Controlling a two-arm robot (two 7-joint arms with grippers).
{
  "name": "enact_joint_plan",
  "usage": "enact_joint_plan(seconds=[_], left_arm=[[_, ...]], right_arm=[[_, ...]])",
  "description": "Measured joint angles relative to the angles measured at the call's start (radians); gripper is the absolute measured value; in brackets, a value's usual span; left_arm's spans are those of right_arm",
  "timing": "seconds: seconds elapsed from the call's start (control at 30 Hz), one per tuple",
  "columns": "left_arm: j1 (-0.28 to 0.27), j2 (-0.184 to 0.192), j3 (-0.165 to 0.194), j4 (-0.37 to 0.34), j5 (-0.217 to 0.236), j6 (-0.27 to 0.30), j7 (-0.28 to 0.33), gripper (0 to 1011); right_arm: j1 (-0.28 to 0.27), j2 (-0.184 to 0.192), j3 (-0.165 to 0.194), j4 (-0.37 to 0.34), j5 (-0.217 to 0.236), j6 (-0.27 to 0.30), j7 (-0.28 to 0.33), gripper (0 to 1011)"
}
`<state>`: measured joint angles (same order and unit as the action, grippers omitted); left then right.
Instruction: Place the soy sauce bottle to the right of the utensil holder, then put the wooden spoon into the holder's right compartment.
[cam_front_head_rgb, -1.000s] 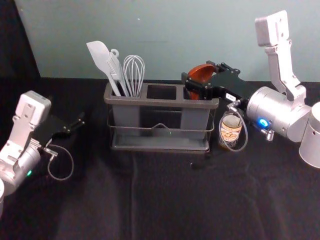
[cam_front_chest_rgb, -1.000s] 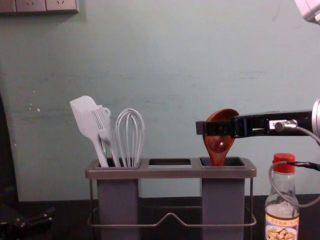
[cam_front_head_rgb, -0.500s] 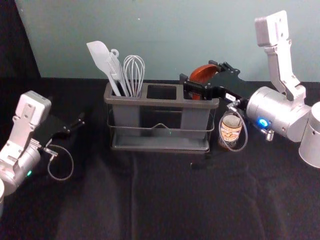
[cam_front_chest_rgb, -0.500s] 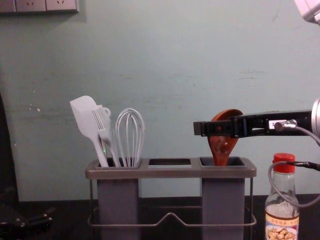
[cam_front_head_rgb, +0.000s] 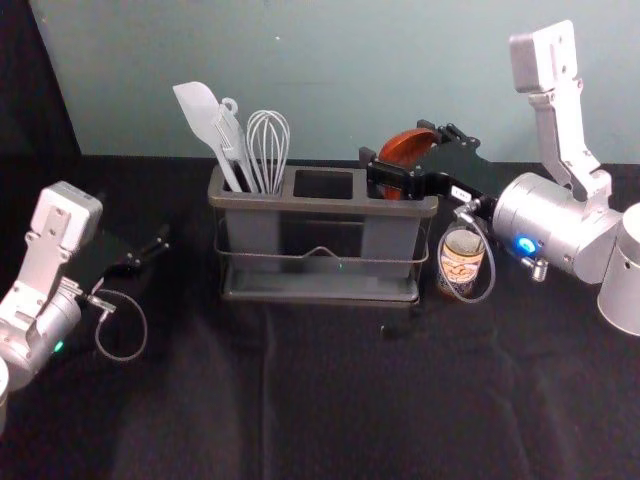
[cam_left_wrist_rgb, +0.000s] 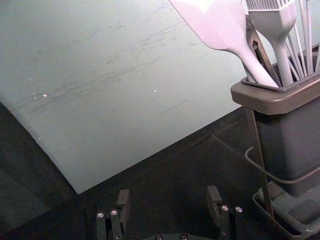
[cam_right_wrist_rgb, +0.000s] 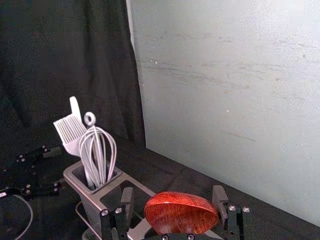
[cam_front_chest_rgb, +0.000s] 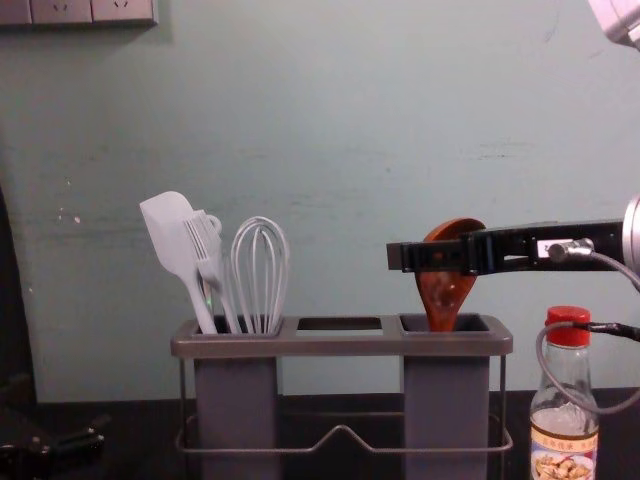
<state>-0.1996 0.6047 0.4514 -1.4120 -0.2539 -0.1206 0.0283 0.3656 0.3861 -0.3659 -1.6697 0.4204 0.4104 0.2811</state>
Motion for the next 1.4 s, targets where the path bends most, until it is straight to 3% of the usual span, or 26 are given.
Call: enact_joint_plan(seconds=[0.33, 0.8, 1.17, 1.4], left_arm=[[0.000, 0.000, 0.000, 0.000, 0.000, 0.000, 0.000, 1005], [0.000, 0.000, 0.000, 0.000, 0.000, 0.000, 0.000, 1005], [0.000, 0.000, 0.000, 0.000, 0.000, 0.000, 0.000, 1005], [0.000, 0.000, 0.000, 0.000, 0.000, 0.000, 0.000, 1005]], right_arm=[[-0.016, 0.003, 0.013, -0.027, -0.002, -0.013, -0.015, 1003], [-0.078, 0.017, 0.057, -0.138, -0.009, -0.038, -0.043, 1003], [-0.189, 0.038, 0.112, -0.280, -0.006, -0.038, -0.091, 1002], [-0.332, 0.037, 0.173, -0.379, -0.047, -0.099, -0.153, 1003]])
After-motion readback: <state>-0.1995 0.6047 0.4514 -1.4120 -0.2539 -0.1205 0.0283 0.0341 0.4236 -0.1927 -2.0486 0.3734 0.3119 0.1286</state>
